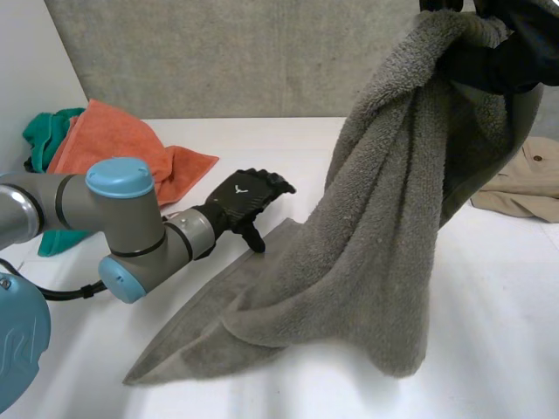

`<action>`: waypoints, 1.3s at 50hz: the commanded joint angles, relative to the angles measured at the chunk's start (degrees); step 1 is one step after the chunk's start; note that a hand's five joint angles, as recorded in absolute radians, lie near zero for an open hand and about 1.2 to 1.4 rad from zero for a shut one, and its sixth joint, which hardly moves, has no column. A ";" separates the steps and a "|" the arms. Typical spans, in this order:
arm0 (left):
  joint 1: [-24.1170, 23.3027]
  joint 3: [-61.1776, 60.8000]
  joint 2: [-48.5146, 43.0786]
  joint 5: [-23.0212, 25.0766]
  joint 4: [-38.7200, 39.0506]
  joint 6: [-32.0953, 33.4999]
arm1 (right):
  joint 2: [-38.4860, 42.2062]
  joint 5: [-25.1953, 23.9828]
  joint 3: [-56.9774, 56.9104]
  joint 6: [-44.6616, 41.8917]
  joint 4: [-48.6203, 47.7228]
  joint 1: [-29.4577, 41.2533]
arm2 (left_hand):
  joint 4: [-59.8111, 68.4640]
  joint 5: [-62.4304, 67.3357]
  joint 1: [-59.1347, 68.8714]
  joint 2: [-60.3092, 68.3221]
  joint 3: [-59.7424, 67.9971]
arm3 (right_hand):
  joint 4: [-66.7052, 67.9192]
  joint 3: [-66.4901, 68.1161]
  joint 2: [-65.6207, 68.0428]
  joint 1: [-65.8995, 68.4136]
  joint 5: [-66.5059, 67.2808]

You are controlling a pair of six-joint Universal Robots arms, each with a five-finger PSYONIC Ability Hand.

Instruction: Fold the laundry.

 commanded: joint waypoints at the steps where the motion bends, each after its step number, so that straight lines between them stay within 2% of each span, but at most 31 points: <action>1: -2.33 2.05 -1.11 2.03 -0.61 -3.89 | 0.19 -0.22 -1.55 0.40 0.18 -0.19 | -3.19 -2.55 -3.54 -3.43 -3.48 | 11.80 11.93 12.46 21.19 14.50; 6: -5.41 2.41 -2.78 5.27 -1.05 -7.32 | 0.01 -0.57 -2.25 2.68 -0.08 -0.19 | -1.35 -0.72 -1.70 -1.60 -1.64 | 11.80 11.93 12.46 21.19 14.50; 8: -6.21 2.67 -3.40 6.86 -1.58 -8.03 | 0.19 -0.66 -2.34 3.82 -0.17 -0.19 | 8.02 8.66 7.67 7.78 7.73 | 11.80 11.93 12.46 21.19 14.50; 9: -6.56 3.37 -3.92 7.47 -2.19 -8.20 | 0.19 -0.75 -2.34 4.09 -0.17 -0.19 | 25.73 26.37 25.38 25.49 25.44 | 11.80 11.93 12.46 21.19 14.50; 11: -6.56 3.72 -4.19 7.57 -2.90 -8.38 | 0.54 -0.84 -2.17 4.09 -0.26 -0.54 | 47.83 48.47 47.48 47.59 47.54 | 11.80 11.93 12.46 21.19 14.50; 12: -6.21 3.90 -4.02 6.96 -3.42 -8.38 | 0.97 -0.66 -1.73 3.66 -0.26 -0.80 | 64.24 64.88 63.89 64.00 63.95 | 11.80 11.93 12.46 21.19 14.50; 15: -5.69 3.90 -3.14 4.24 -3.51 -8.29 | 3.42 -0.40 -1.55 3.04 0.18 -1.24 | 64.41 65.05 64.06 64.17 64.12 | 11.80 11.93 12.46 21.19 14.50; 19: -1.56 3.29 0.54 -4.89 -3.34 -7.77 | 8.69 -0.05 -1.29 1.20 0.62 -3.60 | 64.41 65.05 64.06 64.17 64.12 | 11.80 11.93 12.46 21.19 14.50; 20: 0.36 2.50 2.99 -8.74 -3.17 -7.42 | 9.76 0.22 -1.29 0.58 0.79 -4.22 | 64.41 65.05 64.06 64.17 64.12 | 11.80 11.93 12.46 21.19 14.50; 24: 3.62 -0.04 7.74 -14.66 -2.12 -6.37 | 15.03 0.92 -2.16 -2.76 4.21 -6.08 | 64.41 65.05 64.06 64.17 64.12 | 11.80 11.93 12.46 21.19 14.50; 26: 4.16 -1.28 9.07 -14.58 -1.32 -5.92 | 17.66 1.88 -2.60 -4.78 5.89 -5.99 | 64.41 65.05 64.06 64.17 64.12 | 11.80 11.93 12.46 21.19 14.50; 31: 4.34 -5.06 11.45 -14.58 0.62 -4.96 | 24.43 8.20 -3.31 -13.81 8.09 -5.11 | 64.41 65.05 64.06 64.17 64.12 | 11.80 11.93 12.46 21.19 14.50; 37: 3.90 -7.88 14.88 -16.60 2.81 0.40 | 29.79 15.07 -3.83 -18.93 8.09 -3.18 | 64.41 65.05 64.06 64.17 64.12 | 11.80 11.93 12.46 21.19 14.50; 42: 4.16 -6.91 12.60 -23.09 6.67 6.63 | 38.48 20.86 -7.95 -23.40 7.48 1.47 | 64.41 65.05 64.06 64.17 64.12 | 11.80 11.93 12.46 21.19 14.50; 44: 3.99 -4.55 10.93 -26.09 9.83 11.38 | 40.78 22.88 -10.85 -24.56 6.43 2.62 | 64.41 65.05 64.06 64.17 64.12 | 11.80 11.93 12.46 21.19 14.50; 48: 3.37 3.88 9.17 -28.64 18.61 19.55 | 46.50 29.74 -21.31 -25.35 -3.22 5.17 | 64.41 65.05 64.06 64.17 64.12 | 11.80 11.93 12.46 21.19 14.50; 49: 3.37 6.16 9.08 -29.08 20.90 20.70 | 47.72 32.80 -25.59 -25.61 -11.60 5.96 | 64.41 65.05 64.06 64.17 64.12 | 11.80 11.93 12.46 21.19 14.50; 52: 3.02 13.64 9.52 -31.36 27.85 21.41 | 47.91 35.46 -28.44 -25.27 -23.42 5.96 | 64.41 65.05 64.06 64.17 64.12 | 11.80 11.93 12.46 21.19 14.50; 53: 3.02 14.53 9.69 -31.80 28.56 21.41 | 47.56 36.77 -29.40 -25.44 -33.03 6.31 | 64.41 65.05 64.06 64.17 64.12 | 11.80 11.93 12.46 21.19 14.50; 57: 3.02 18.31 12.06 -35.41 31.81 21.59 | 46.33 36.87 -30.03 -25.53 -45.41 6.75 | 64.41 65.05 64.06 64.17 64.12 | 11.80 11.93 12.46 21.19 14.50; 60: 3.55 16.91 14.79 -37.08 32.17 21.41 | 46.07 36.61 -30.55 -25.44 -45.44 7.19 | 64.41 65.05 64.06 64.17 64.12 | 11.80 11.93 12.46 21.19 14.50; 65: 3.37 3.86 18.38 -36.73 32.78 21.50 | 45.98 36.25 -27.66 -25.26 -39.65 7.72 | 64.41 65.05 64.06 64.17 64.12 | 11.80 11.93 12.46 21.19 14.50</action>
